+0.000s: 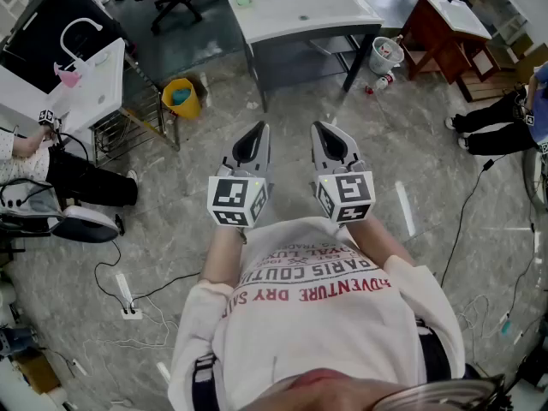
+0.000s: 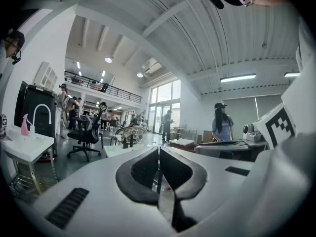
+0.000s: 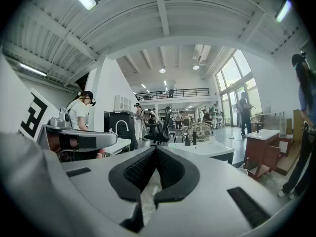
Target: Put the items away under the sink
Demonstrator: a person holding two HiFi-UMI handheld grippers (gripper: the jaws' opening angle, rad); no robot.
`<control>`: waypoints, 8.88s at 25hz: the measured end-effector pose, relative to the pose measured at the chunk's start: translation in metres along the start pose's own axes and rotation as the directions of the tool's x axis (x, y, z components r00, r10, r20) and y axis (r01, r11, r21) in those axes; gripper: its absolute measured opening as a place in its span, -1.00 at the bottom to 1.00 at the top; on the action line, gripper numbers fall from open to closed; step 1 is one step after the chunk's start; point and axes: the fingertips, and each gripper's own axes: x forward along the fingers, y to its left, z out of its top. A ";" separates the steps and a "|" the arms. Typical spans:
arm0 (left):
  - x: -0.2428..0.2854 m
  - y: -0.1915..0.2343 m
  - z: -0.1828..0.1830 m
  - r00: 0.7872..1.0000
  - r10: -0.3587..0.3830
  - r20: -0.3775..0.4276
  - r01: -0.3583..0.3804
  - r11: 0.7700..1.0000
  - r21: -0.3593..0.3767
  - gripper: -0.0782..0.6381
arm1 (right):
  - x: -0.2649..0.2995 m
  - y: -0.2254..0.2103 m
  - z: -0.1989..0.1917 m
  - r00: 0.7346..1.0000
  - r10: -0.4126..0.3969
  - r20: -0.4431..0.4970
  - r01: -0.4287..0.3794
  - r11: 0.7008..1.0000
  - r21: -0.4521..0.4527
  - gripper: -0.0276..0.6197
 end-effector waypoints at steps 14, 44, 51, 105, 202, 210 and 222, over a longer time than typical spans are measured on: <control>-0.002 0.007 -0.008 1.000 0.005 -0.015 -0.006 0.999 -0.040 -0.70 | 0.007 0.003 -0.009 1.000 -0.011 -0.020 0.012 0.999 0.045 -0.84; 0.238 0.095 0.014 0.976 0.214 -0.052 -0.216 0.976 -0.039 -0.70 | 0.227 -0.178 0.021 0.989 0.149 -0.011 -0.148 0.985 0.086 -0.84; 0.322 0.112 0.020 0.966 0.255 -0.053 -0.258 0.964 -0.062 -0.70 | 0.292 -0.234 0.022 0.979 0.199 -0.052 -0.196 0.979 0.064 -0.84; 0.703 0.450 -0.035 0.961 0.128 -0.246 -0.172 0.971 -0.166 -0.70 | 0.808 -0.343 -0.058 0.968 0.127 -0.218 -0.126 0.992 0.021 -0.08; 0.562 0.144 -0.085 0.964 0.173 -0.201 -0.218 0.950 -0.225 -0.70 | 0.460 -0.412 -0.088 0.961 0.153 -0.229 -0.162 0.987 -0.020 0.24; 0.511 0.104 -0.117 0.940 0.225 -0.257 -0.288 0.926 -0.243 -0.70 | 0.403 -0.395 -0.124 0.937 0.203 -0.285 -0.205 0.978 0.024 0.24; 0.516 0.147 -0.209 0.929 0.257 -0.265 -0.311 0.932 -0.187 -0.70 | 0.435 -0.380 -0.229 0.928 0.227 -0.294 -0.229 0.973 0.030 0.24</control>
